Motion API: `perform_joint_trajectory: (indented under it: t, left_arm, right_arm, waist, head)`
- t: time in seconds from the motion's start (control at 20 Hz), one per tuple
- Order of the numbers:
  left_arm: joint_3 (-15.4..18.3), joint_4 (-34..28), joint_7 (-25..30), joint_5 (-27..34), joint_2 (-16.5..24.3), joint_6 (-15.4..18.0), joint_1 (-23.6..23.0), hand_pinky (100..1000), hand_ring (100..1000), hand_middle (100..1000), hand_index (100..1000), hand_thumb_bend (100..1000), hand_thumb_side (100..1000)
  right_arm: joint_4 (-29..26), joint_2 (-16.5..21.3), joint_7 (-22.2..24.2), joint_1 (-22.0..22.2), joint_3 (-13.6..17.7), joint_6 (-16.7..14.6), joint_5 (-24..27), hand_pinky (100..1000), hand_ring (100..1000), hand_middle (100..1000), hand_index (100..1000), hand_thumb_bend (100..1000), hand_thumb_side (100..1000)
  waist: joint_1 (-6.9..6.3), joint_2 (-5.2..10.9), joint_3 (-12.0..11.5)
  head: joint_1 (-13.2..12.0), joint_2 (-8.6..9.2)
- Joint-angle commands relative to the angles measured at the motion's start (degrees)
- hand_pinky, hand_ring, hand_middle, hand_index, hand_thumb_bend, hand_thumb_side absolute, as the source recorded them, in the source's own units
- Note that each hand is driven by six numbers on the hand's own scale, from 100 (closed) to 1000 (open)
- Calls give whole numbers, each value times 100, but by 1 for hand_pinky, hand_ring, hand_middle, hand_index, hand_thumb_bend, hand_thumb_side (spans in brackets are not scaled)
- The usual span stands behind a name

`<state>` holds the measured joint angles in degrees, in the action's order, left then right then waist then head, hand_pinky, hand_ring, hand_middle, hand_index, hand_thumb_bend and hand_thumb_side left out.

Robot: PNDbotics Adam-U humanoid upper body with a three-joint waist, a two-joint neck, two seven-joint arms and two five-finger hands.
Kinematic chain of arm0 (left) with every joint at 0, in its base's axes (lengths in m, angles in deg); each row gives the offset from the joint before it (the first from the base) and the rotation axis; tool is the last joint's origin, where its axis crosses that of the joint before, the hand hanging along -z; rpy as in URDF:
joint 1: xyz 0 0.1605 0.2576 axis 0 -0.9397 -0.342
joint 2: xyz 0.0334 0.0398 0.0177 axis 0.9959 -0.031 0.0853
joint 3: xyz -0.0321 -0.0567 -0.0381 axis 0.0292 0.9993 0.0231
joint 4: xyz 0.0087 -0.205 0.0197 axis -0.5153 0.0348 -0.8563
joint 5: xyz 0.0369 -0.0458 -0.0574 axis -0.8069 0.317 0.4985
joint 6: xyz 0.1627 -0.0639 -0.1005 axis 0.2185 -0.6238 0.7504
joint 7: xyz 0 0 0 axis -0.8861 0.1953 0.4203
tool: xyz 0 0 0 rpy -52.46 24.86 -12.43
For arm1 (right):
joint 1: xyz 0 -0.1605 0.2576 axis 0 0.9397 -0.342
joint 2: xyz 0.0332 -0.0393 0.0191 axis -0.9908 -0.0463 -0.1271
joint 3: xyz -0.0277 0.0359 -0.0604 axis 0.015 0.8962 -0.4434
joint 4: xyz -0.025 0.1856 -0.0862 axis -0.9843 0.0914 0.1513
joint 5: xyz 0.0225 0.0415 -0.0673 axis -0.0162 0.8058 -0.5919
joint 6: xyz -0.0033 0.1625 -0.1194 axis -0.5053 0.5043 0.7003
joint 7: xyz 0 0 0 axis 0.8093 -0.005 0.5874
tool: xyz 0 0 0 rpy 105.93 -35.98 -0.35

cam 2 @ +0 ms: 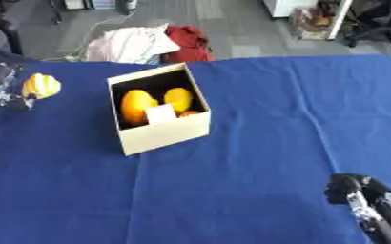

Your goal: Pick up objects on the table and place them in the box.

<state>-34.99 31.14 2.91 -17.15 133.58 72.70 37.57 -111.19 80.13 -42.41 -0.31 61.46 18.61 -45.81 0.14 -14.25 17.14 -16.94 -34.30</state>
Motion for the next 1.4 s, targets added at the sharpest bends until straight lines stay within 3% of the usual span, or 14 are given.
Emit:
perform_joint_trajectory:
  t: [0.05,0.2,0.4,0.75,1.15,1.4]
  left_arm:
    - [74,56,-86,40,282,-34,28,752,655,708,876,266,213]
    - [69,121,-90,59,266,-33,4,746,637,682,849,270,215]
    - [72,153,-159,22,260,-72,1,726,594,625,805,270,210]
    - [77,114,-378,28,275,-131,37,716,576,602,789,265,203]
    - [76,-217,-354,76,558,-43,163,748,631,678,862,295,186]
    - [89,-297,-138,168,594,34,181,771,696,744,889,256,207]
  right_arm:
    - [-65,167,-15,-52,9,36,65,637,635,590,695,100,647]
    - [-61,176,-12,-64,1,45,86,637,635,590,695,100,655]
    - [-58,187,0,-69,-14,58,111,637,635,591,695,100,674]
    - [-59,194,10,-67,-21,69,128,637,636,591,695,100,684]
    - [-65,209,-3,-31,6,61,106,637,636,591,694,100,691]
    - [-61,218,4,-48,-1,67,110,637,637,591,694,100,709]
  waist:
    - [84,-13,20]
    - [108,-32,29]
    - [124,-53,25]
    - [116,-64,36]
    - [51,-44,38]
    - [55,-76,74]
  head:
    - [-245,144]
    - [-365,154]
    - [-364,138]
    - [-362,123]
    - [-373,77]
    - [-406,131]
